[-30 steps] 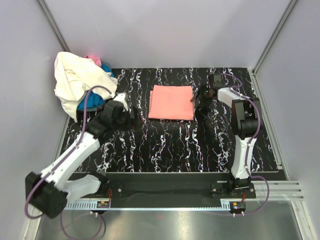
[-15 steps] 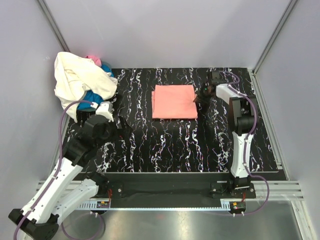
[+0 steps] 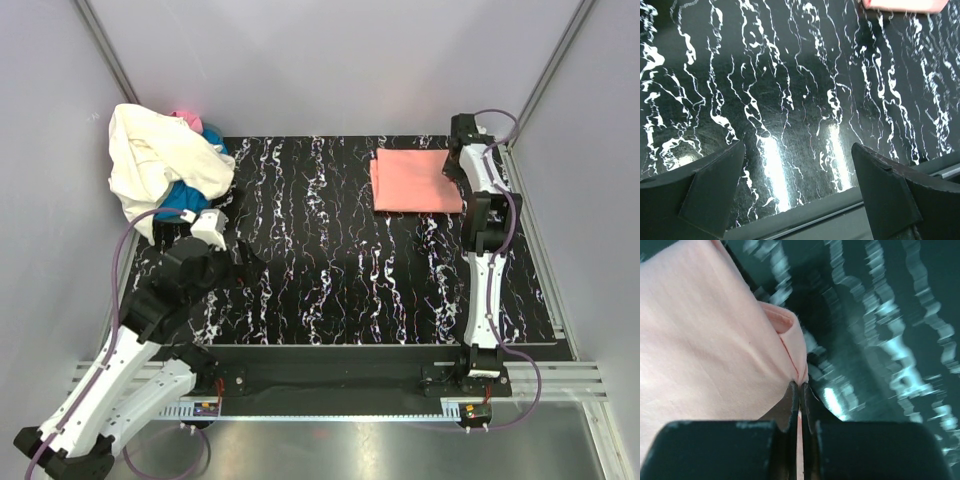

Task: Fold and stack the t-shirts
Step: Neatly place the folded tshirt to the corner

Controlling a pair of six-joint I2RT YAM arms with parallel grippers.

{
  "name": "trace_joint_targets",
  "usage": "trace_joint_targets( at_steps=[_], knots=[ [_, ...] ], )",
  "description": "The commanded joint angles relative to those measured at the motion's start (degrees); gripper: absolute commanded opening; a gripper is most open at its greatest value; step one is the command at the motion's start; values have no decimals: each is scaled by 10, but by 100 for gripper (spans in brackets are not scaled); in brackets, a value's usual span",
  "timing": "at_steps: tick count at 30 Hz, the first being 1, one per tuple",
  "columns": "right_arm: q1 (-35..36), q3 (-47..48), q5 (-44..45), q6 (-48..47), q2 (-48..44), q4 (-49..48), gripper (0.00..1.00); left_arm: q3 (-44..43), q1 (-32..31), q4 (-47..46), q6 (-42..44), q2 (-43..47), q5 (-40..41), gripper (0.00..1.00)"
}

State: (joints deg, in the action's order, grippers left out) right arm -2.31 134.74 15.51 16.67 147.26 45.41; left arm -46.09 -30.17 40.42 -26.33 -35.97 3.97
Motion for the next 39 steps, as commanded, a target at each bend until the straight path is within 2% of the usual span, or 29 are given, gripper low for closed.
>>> trace_joint_targets(
  at_steps=[1,6,14,24,34,35,36,37,38,39],
  knots=[
    [-23,64,102,-58,22,19,0,2,-2,-26,18,-17,-30,94],
    [-34,87,150,-133,45,-79,0,6,-2,-31,20,-17,-36,94],
    [-45,133,276,-299,109,-258,0,10,-3,-34,19,-19,-53,94],
    [-67,150,301,-330,134,-363,0,11,-3,-35,20,-20,-55,94],
    [-67,202,292,-357,200,-432,0,13,-3,-37,20,-28,-59,93],
    [-67,204,291,-361,201,-446,4,13,-3,-36,20,-29,-58,93],
    [-68,199,293,-363,200,-449,29,13,-3,-36,20,-29,-57,93],
    [-69,193,296,-366,196,-474,42,13,-3,-36,19,-30,-58,93],
    [-73,189,302,-366,196,-489,64,13,-3,-37,19,-32,-57,93],
    [-74,190,315,-365,191,-494,92,13,-3,-37,19,-33,-57,93]
  ],
)
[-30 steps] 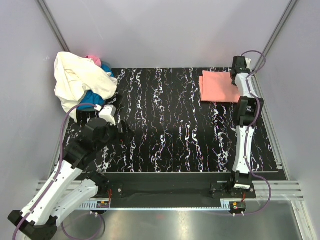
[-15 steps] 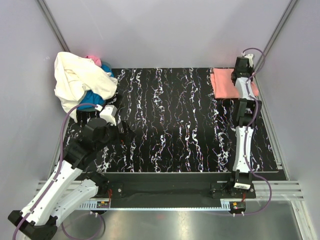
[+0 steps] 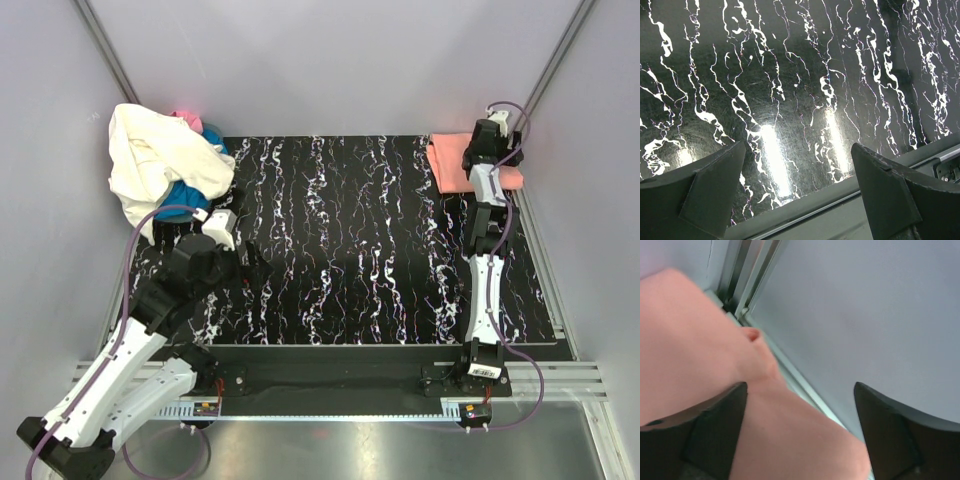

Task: Fold and stack the t-shirts
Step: Neatly place the folded tshirt to the corner, then reset both grippers

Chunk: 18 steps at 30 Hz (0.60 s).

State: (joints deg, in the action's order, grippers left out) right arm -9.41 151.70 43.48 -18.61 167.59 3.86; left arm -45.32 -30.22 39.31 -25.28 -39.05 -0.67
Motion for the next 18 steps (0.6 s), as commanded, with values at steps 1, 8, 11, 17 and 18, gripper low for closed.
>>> trace_joint_targets(
  at_steps=[1,8,11,17,18],
  knots=[
    [-6,18,40,-8,-16,-79,99,4,-3,-26,9,-3,-10,93],
    [-21,-106,60,49,-138,-97,100,5,-3,-25,8,3,-5,93],
    [-20,-161,56,102,-213,-69,100,4,-3,-24,8,6,-4,93],
    [-2,-244,35,204,-361,11,100,6,-2,-24,6,14,3,93],
    [3,-250,24,217,-395,25,100,6,-2,-24,6,15,6,93]
  ],
)
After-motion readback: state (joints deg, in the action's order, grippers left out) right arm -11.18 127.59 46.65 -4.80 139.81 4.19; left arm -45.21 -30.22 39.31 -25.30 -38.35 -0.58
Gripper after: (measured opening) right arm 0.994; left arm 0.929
